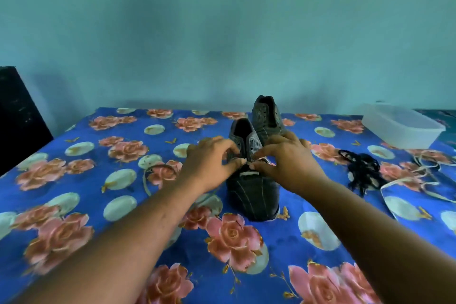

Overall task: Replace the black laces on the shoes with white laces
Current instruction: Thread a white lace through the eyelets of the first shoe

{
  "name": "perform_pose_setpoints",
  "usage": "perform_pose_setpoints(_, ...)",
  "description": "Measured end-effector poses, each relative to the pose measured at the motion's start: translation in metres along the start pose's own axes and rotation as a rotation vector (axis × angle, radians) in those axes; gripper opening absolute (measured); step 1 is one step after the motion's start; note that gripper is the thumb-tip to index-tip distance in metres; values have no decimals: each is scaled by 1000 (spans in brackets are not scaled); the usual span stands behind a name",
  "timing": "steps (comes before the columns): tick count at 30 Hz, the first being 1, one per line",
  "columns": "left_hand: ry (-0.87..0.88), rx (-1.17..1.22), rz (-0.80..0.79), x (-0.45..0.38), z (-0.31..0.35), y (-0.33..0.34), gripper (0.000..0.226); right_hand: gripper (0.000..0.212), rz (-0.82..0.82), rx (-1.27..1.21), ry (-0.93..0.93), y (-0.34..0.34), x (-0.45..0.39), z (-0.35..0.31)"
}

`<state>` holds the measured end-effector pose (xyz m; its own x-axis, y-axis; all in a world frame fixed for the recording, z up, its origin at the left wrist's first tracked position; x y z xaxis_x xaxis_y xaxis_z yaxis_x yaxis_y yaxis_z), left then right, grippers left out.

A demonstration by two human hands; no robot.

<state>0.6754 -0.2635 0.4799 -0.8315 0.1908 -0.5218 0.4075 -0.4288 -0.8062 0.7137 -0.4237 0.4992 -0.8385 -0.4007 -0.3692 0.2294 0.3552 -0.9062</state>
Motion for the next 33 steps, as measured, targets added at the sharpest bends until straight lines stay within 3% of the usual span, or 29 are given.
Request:
perform_pose_setpoints(2, 23, 76, 45, -4, -4, 3, 41, 21, 80, -48, -83, 1, -1, -5)
perform_pose_setpoints(5, 57, 268, -12, -8, -8, 14, 28, 17, 59, -107, -137, 10, -4, -5)
perform_pose_setpoints(8, 82, 350, -123, -9, -9, 26, 20, 13, -79, -272, -75, 21, -11, 0)
perform_pose_setpoints(13, 75, 384, -114, -6, -9, 29, 19, 12, -419, -592, 131, 49, -11, 10)
perform_pose_setpoints(18, 55, 476, -210, -8, -8, 26, 22, 16, -658, -959, 261, 54, -3, 21)
perform_pose_setpoints(20, 52, 445, -222, -7, -10, 25, 22, 21, -620, -921, 216, 47, -6, 19)
perform_pose_setpoints(22, 65, 402, -173, -6, -13, 25, 22, 22, -483, -784, 153, 40, -10, 18)
perform_pose_setpoints(25, 79, 340, -76, -1, -15, 23, 28, 4, -294, -692, 64, 33, -10, 17)
perform_pose_setpoints(33, 102, 332, -42, -3, -12, 25, 26, 14, -583, -1077, 207, 52, 3, 18)
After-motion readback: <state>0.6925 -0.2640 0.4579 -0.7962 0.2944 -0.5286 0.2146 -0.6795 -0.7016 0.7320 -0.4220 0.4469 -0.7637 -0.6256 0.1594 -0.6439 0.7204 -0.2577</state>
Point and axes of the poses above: each hand's wrist, its own x-axis away from the middle knuckle, its own y-axis out of the palm, z = x × y, the point moved 9 cm from there along -x, towards the middle knuckle, and after that the axes turned 15 degrees about y, right-handed, at the moved point
